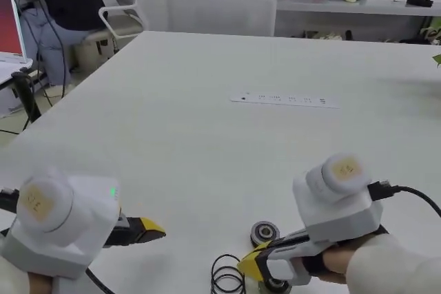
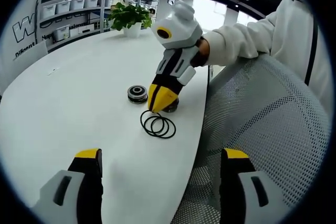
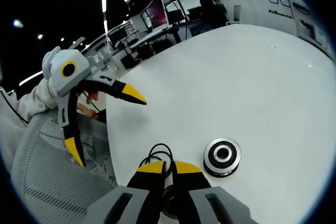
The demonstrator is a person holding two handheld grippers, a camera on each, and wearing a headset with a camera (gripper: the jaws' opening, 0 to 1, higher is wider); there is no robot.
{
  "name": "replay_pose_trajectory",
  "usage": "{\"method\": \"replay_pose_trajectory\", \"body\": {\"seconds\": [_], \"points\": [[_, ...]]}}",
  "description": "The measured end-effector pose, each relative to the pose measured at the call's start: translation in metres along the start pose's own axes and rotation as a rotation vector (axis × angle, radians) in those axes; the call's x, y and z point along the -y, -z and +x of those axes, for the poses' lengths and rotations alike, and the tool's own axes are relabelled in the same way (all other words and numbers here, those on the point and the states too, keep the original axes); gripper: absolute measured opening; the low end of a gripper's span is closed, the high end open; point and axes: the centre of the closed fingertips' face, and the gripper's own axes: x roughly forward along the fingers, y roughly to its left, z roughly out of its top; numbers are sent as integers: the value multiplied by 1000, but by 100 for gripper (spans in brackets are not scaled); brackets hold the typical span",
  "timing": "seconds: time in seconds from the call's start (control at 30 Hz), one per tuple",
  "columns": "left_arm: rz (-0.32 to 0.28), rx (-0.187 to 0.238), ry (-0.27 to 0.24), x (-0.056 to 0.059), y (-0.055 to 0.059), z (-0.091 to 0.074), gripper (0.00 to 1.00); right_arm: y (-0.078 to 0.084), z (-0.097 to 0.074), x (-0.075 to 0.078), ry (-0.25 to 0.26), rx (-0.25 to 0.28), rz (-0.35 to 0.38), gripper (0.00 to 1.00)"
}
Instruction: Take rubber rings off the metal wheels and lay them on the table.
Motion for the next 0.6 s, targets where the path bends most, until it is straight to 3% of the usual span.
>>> {"method": "replay_pose_trajectory", "body": {"seconds": [0.37,0.6], "points": [[-3,-9,5,0,2,1,91,-3,0,4,13,14,-6,6],[-4,-10,3,0,2,1,91,-14,-8,10,26,60,11,7]]}}
